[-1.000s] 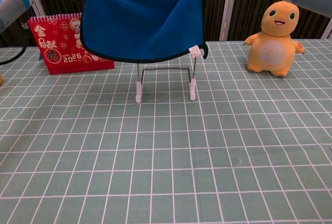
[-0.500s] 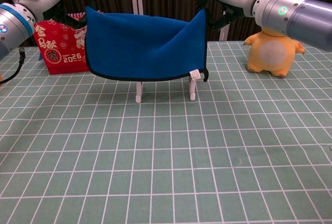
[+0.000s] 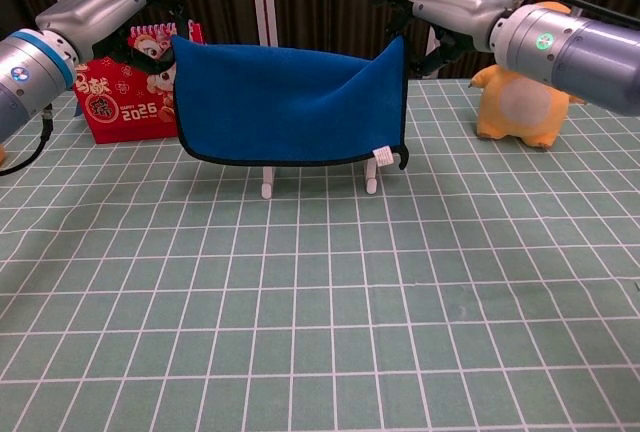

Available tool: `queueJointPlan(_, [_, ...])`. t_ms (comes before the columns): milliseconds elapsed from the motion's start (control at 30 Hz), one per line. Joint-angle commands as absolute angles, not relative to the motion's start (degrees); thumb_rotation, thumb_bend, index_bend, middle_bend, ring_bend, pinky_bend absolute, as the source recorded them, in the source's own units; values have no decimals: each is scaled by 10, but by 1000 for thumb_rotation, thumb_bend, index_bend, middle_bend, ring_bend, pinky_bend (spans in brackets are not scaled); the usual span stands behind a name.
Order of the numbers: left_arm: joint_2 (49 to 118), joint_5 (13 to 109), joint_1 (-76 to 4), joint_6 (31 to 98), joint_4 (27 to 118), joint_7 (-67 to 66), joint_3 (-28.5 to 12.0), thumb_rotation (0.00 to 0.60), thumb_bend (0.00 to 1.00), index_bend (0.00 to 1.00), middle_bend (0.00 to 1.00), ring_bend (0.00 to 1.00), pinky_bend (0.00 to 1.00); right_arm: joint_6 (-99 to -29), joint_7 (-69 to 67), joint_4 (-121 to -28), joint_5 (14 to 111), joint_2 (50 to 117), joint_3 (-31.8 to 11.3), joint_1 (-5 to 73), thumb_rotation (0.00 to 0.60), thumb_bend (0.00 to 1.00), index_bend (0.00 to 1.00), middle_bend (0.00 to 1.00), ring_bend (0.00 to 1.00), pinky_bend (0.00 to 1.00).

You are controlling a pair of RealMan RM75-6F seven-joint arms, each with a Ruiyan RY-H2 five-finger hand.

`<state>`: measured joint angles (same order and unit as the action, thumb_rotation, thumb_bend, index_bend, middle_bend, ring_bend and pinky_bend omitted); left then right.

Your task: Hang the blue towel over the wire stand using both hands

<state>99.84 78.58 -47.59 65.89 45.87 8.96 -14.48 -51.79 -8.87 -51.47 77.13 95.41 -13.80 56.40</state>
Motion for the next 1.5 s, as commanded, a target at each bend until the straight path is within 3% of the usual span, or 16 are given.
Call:
queueJointPlan(33, [1004,787,-477,655,449,97,-142,600,557,829,0,0,0,-518,-94,-507,775,958,-135,563,600,612,651,0,0,0])
queueJointPlan(700, [1029,783,-483,638,416,108,-138,600,555,817,0,0,0,-513,-129,-468,787,977,-128,563,600,549,643,0,0,0])
queueJointPlan(767, [1030,784,-484,636,413,110,-136,600,556,726,0,0,0,-513,-132,-463,790,978,-125,563,600,464,552,0,0,0])
queueJointPlan(800, [1031,785,-484,635,412,112,-135,600,536,607,0,0,0,-513,-134,-461,792,978,-124,562,600,390,453,0,0,0])
queueJointPlan(867, [1031,782,-484,625,413,115,-135,600,434,356,0,0,0,-510,-136,-459,794,977,-121,561,600,261,299,0,0,0])
queueJointPlan(933, [1030,779,-485,618,415,112,-135,600,282,109,0,0,0,-511,-135,-456,796,977,-119,561,600,158,213,0,0,0])
queueJointPlan(1000, [1028,776,-485,612,419,106,-135,600,215,16,0,0,0,-511,-135,-456,797,977,-119,561,600,102,171,0,0,0])
queueJointPlan(1133, [1022,768,-483,604,431,95,-138,600,162,0,0,0,0,-513,-131,-459,797,974,-119,559,600,36,128,0,0,0])
queueJointPlan(1500, [994,754,-469,592,460,64,-136,600,106,0,0,0,0,-521,-121,-482,798,958,-116,548,600,35,127,0,0,0])
